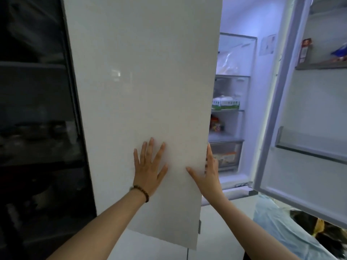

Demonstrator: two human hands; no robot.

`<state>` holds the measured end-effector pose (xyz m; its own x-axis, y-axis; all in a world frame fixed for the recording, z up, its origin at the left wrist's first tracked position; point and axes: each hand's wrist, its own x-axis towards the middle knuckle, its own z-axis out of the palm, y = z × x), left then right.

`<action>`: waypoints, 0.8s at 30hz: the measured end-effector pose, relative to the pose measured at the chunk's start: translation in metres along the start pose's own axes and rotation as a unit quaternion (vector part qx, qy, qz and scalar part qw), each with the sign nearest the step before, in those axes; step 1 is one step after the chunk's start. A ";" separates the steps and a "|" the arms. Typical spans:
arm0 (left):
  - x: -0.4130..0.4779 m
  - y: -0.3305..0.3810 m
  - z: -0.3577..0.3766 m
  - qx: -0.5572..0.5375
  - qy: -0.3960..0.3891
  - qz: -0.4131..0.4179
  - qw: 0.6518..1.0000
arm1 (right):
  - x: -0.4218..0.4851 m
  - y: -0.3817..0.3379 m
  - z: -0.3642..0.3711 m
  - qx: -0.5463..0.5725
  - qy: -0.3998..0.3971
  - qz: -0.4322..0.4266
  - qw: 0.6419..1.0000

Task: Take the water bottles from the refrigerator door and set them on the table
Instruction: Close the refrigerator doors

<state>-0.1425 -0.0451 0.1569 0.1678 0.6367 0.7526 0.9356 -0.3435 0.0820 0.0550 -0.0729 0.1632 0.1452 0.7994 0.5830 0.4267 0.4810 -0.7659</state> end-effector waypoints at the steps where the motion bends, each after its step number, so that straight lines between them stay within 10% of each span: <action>1: 0.008 -0.003 0.010 0.004 0.011 0.014 1.000 | 0.010 0.006 0.002 0.005 0.002 -0.002 1.000; 24: 0.094 -0.041 0.126 0.145 0.123 0.008 0.982 | 0.140 0.092 0.070 0.006 0.019 -0.006 1.000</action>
<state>-0.1260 0.1160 0.1415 0.1364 0.4353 0.8899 0.9886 -0.1178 -0.0939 0.0521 0.1086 0.1549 0.1744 0.7797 0.6013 0.4187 0.4940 -0.7620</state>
